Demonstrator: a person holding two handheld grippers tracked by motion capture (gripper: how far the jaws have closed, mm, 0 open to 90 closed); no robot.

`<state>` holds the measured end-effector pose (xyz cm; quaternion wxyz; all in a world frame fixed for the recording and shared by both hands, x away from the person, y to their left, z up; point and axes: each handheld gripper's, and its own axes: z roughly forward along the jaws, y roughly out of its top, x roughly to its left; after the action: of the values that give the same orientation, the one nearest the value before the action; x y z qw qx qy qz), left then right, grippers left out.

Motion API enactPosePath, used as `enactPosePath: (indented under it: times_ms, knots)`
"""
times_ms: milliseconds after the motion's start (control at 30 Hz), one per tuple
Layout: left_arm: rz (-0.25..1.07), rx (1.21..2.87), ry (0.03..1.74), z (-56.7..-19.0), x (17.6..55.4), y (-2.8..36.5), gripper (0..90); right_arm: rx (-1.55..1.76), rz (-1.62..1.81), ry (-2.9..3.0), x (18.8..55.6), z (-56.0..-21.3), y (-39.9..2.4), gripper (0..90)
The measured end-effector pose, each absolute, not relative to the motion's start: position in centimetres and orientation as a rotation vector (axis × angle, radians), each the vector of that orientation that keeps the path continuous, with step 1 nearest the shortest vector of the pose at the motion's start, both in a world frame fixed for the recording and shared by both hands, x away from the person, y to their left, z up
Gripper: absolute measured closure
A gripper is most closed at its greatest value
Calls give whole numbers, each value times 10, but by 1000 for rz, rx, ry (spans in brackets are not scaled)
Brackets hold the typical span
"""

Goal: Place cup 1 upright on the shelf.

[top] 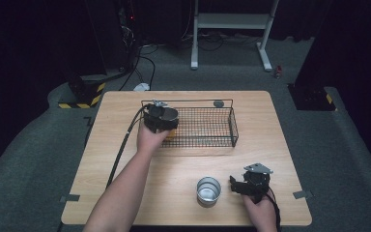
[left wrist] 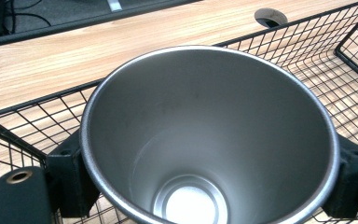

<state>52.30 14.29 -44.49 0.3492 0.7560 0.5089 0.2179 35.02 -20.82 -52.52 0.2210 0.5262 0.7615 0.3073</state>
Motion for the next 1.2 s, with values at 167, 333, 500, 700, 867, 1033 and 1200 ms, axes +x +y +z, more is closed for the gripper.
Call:
enactPosePath:
  times_ms: [167,333,500,700,867,1033,1200]
  knots:
    - [562,1967,1325,-447,524,142,135,1455,850,2105,350,-525,-208,91]
    - [558,1973,1325,-447,524,143,135,1455,849,2105,350,-525,-208,91]
    - [553,1983,1322,-448,524,143,134,1455,850,2105,350,-525,-208,91]
    - [546,1993,1321,-447,523,143,133,1454,850,2105,350,-525,-208,91]
    - [543,2002,1319,-447,522,144,133,1455,849,2105,350,-525,-208,91]
    - [544,1996,1314,-448,519,143,132,1455,850,2105,350,-525,-208,91]
    - [548,1993,1305,-449,515,145,132,1455,849,2105,350,-525,-208,91]
